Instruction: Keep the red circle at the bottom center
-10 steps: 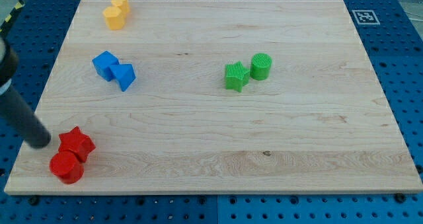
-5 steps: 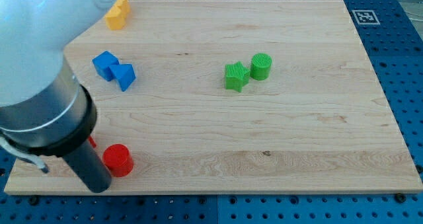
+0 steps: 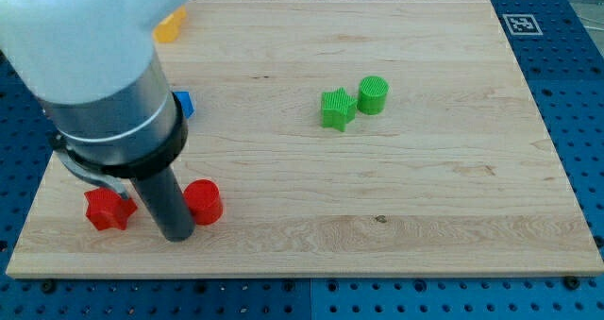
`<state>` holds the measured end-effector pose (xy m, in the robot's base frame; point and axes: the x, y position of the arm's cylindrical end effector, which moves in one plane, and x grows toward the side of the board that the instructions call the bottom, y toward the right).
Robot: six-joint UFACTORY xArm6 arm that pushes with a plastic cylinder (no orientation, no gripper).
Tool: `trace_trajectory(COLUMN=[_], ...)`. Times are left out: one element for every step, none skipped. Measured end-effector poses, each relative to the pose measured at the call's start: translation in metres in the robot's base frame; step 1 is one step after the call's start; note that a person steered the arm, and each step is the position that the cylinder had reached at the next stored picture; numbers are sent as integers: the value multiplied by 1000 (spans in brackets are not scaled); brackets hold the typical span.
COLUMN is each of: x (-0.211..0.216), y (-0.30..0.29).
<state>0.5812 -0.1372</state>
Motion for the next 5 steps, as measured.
trace_trajectory(x=[-1, -15, -35, -32, -28], y=[-12, -43, -38, 4, 50])
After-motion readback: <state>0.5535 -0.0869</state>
